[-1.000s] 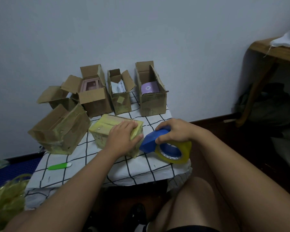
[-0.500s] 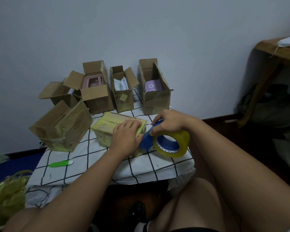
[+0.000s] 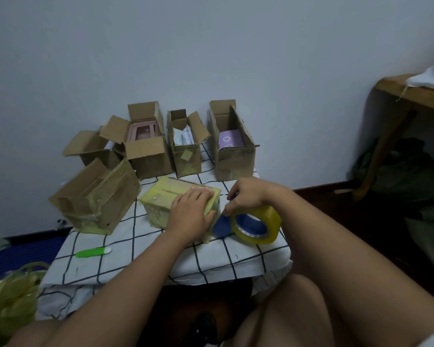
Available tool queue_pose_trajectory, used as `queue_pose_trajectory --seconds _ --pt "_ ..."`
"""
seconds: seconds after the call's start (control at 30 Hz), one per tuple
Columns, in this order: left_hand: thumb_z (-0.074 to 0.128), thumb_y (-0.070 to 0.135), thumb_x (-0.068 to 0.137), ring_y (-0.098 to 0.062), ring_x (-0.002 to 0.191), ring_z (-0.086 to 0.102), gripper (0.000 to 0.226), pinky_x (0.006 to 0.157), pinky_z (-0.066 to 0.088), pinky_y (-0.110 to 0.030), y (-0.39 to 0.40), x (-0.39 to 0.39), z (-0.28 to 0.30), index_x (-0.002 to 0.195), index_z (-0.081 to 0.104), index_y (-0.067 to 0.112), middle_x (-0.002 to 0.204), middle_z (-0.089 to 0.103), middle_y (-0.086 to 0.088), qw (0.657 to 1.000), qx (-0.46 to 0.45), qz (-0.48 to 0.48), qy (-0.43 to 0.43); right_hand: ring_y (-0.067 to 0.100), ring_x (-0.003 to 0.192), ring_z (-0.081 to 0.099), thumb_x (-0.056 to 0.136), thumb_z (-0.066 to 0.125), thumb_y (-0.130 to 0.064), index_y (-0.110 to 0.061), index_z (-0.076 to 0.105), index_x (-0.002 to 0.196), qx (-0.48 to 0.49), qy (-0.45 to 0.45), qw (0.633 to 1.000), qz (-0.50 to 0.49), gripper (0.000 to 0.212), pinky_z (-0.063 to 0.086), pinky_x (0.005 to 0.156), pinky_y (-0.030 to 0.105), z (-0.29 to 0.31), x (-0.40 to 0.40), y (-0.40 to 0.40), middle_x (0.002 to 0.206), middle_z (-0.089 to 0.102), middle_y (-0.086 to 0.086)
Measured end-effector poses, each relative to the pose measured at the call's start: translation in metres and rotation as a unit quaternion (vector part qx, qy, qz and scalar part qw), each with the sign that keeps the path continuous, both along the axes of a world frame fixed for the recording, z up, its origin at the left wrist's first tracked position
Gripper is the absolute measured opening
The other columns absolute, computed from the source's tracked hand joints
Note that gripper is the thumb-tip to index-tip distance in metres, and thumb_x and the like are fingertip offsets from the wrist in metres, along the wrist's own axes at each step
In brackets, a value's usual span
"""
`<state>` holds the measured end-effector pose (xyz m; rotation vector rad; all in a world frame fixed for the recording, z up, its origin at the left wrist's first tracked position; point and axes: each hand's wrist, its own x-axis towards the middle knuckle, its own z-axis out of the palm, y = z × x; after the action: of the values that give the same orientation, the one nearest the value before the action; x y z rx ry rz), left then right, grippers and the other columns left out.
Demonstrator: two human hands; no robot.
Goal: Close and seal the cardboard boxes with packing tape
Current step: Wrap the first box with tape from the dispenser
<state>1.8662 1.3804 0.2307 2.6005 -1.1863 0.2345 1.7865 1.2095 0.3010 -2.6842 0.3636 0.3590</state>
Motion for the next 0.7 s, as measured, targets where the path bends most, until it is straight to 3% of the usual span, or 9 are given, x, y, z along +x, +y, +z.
queue_pose_trajectory --seconds 0.13,0.27,0.4,0.47,0.53,0.7 --pt "0.054 0.032 0.095 -0.015 0.139 0.034 0.052 0.118 0.020 -0.043 0.009 0.003 0.009 0.143 0.037 0.032 0.147 0.043 0.010 0.998 0.018 -0.045 0.037 0.015 0.092 0.060 0.078 0.072 -0.055 -0.025 0.074 0.108 -0.009 -0.029 0.999 -0.034 0.042 0.052 0.079 0.030 0.022 -0.020 -0.020 0.106 0.068 -0.002" --pt "0.049 0.010 0.090 -0.017 0.149 0.017 0.069 0.121 0.003 -0.041 0.037 0.008 0.012 0.152 0.027 0.028 0.158 0.028 0.004 0.992 0.057 -0.097 0.054 0.018 0.094 0.061 0.082 0.071 -0.050 -0.022 0.072 0.110 0.019 -0.085 0.992 -0.089 0.040 0.050 0.076 0.028 0.026 -0.041 -0.038 0.109 0.067 0.003" --pt "0.055 0.043 0.095 -0.028 0.150 0.007 0.081 0.122 0.009 -0.041 0.047 0.010 0.003 0.156 0.010 0.017 0.163 0.008 -0.008 0.995 0.098 -0.008 0.013 0.017 0.092 0.061 0.082 0.070 -0.051 -0.024 0.070 0.109 0.040 -0.118 0.986 -0.111 0.038 0.053 0.079 0.031 0.016 -0.044 -0.032 0.107 0.067 0.002" --pt "0.050 0.048 0.097 -0.025 0.151 0.003 0.086 0.122 0.008 -0.039 0.043 0.011 0.000 0.157 0.000 0.013 0.164 0.001 -0.008 0.993 0.115 0.025 0.016 0.016 0.090 0.060 0.084 0.069 -0.050 -0.028 0.065 0.105 0.065 -0.143 0.981 -0.113 0.031 0.051 0.075 0.028 0.008 -0.042 -0.026 0.105 0.066 0.000" --pt "0.050 0.046 0.097 -0.022 0.151 0.002 0.084 0.121 0.006 -0.037 0.042 0.013 0.001 0.157 -0.001 0.015 0.165 0.001 -0.005 0.991 0.130 0.003 0.006 0.016 0.094 0.058 0.085 0.070 -0.048 -0.030 0.062 0.109 0.099 -0.178 0.970 -0.131 0.031 0.047 0.075 0.026 0.000 -0.038 -0.020 0.106 0.062 -0.002" --pt "0.045 0.055 0.095 -0.016 0.151 -0.001 0.082 0.121 0.002 -0.034 0.060 0.022 0.007 0.157 0.001 0.024 0.165 0.001 0.004 0.986 0.155 -0.062 -0.021 0.016 0.104 0.058 0.083 0.071 -0.050 -0.024 0.060 0.131 0.150 -0.260 0.935 -0.189 0.056 0.051 0.087 0.031 -0.028 -0.019 -0.005 0.118 0.061 -0.003"
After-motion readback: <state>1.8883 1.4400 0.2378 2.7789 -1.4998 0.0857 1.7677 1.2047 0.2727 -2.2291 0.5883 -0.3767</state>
